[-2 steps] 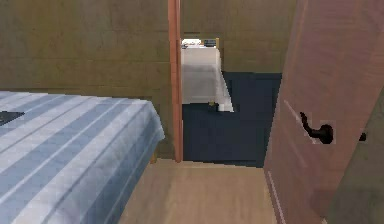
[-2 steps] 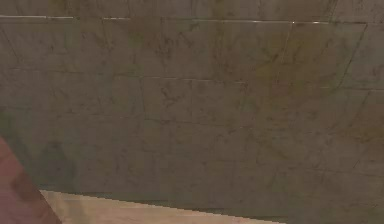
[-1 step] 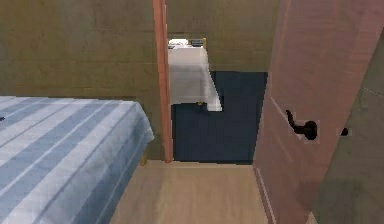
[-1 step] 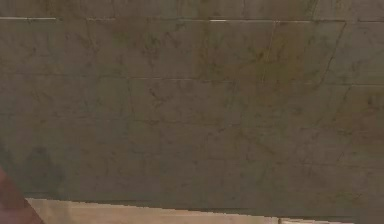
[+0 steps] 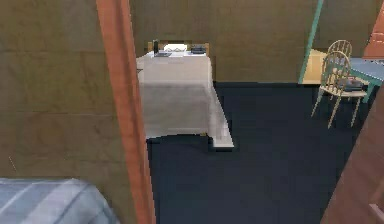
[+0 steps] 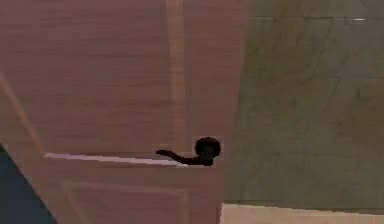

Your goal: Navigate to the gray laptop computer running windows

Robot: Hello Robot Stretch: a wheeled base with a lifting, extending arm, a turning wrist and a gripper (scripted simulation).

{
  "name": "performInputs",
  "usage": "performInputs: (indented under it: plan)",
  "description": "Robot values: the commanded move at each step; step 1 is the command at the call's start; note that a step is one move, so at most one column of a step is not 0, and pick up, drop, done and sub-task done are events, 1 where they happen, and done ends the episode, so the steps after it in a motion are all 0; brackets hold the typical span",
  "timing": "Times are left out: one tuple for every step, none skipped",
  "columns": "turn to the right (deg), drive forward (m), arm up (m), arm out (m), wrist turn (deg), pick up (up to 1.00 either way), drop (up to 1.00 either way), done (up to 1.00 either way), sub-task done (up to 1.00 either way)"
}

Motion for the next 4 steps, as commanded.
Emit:
performInputs:
  plan:
    - [0.0,1.0,0.0,0.0,0.0,0.0,0.0,0.0,0.0]
    - [-9.0,0.0,0.0,0.0,0.0,0.0,0.0,0.0,0.0]
    - [0.0,0.9,0.0,0.0,0.0,0.0,0.0,0.0,0.0]
    - [-27.0,0.0,0.0,0.0,0.0,0.0,0.0,0.0,0.0]
